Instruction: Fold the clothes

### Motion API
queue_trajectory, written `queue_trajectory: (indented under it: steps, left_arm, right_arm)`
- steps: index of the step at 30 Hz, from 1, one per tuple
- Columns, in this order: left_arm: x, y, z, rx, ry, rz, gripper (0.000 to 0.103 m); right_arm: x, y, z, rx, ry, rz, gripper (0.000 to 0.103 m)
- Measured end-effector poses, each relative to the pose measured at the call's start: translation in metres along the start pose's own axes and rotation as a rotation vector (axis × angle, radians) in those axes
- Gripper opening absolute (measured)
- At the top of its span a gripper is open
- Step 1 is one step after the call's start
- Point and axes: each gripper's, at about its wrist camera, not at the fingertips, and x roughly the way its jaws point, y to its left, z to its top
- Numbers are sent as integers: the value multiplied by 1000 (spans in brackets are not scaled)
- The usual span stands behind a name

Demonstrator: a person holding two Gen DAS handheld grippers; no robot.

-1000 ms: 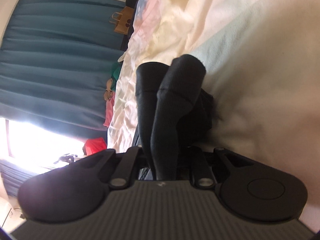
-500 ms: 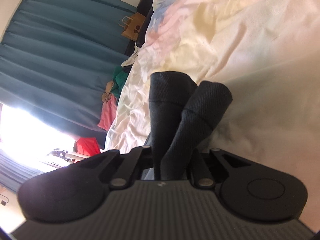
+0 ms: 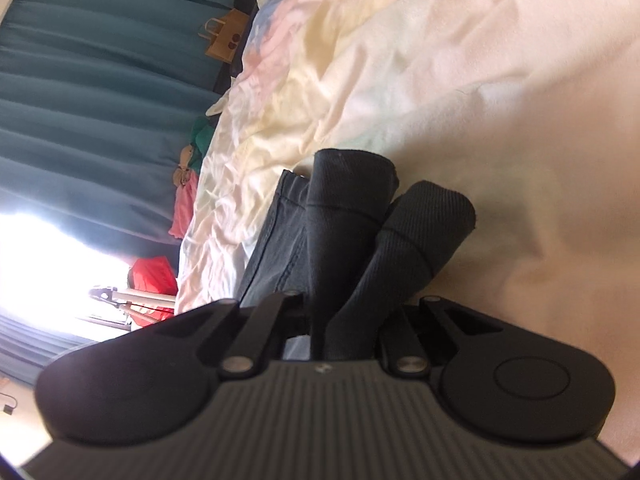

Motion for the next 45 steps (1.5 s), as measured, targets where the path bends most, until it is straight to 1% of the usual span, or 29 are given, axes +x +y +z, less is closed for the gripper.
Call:
queue_trajectory:
  steps: [1,2,3,4,5,6,7,8,9,10,12,14,15,17,19,22,24,26,30,36,38,40,43,45]
  left_arm:
    - [0,5,-2,0,-1,-10,35]
    - [-1,6,-4,28,-7,-9,40]
    - [-1,7,-6,54,-11,-7,43]
    - [-1,8,-9,65,-3,13,53]
    - [-1,9,-11,77,6,32,71]
    - [-1,11,-14,93,15,44,80]
    - [-4,12,-18,113,7,59,90]
    - [-8,15,-22,132,-5,83,95]
    - [-14,18,-24,144,-8,98,97]
    - [-20,21,-26,157,-11,112,100]
    - [-37,28,-29,176,-14,112,100]
    - [-60,29,-26,250,-40,168,100]
    - [-74,26,-24,298,-75,205,100]
    - [-103,19,-18,391,-144,277,101]
    - [-128,3,-12,460,-216,314,101]
    - [-154,-29,-16,566,-307,309,102]
    - [-160,-52,-28,645,-350,284,103]
    - [-155,-85,-50,716,-381,253,103]
    - [-127,-142,-92,806,-369,169,103]
    - [-52,-229,-167,900,-328,8,103]
    - [-22,-261,-188,941,-295,-18,103]
    - [3,-286,-209,962,-294,-42,103]
    - [36,-306,-240,987,-274,-69,103]
    - [61,-307,-269,1056,-260,-72,103]
  right_arm:
    - [-1,-1,-2,7,-4,6,10]
    - [-1,-2,-3,12,-6,10,11]
    - [-2,-4,-3,24,-9,18,12]
    - [-1,-6,-4,36,-9,24,12]
    - [-1,-8,-5,46,-8,22,12]
    - [0,-10,-6,54,-7,17,13]
    - [1,-11,-7,62,-5,12,14]
    - [4,-13,-6,69,-4,7,18]
    - [5,-13,-6,76,-4,4,24]
    - [6,-13,-5,78,-7,3,29]
    - [7,-12,-6,73,-10,18,50]
    - [9,-10,-7,65,-7,38,57]
    - [10,-8,-8,57,0,43,61]
    - [12,-3,-10,35,23,49,61]
    - [12,0,-11,25,27,49,61]
    - [12,1,-12,32,19,54,61]
    - [11,1,-13,31,12,54,61]
    - [10,3,-13,16,8,49,61]
    - [8,2,-13,12,4,49,61]
    - [6,-2,-10,24,-3,59,61]
    - [5,-3,-9,15,4,62,61]
    - [6,-3,-8,16,5,64,61]
    - [7,-3,-8,16,4,67,61]
    - [8,-2,-7,10,4,66,61]
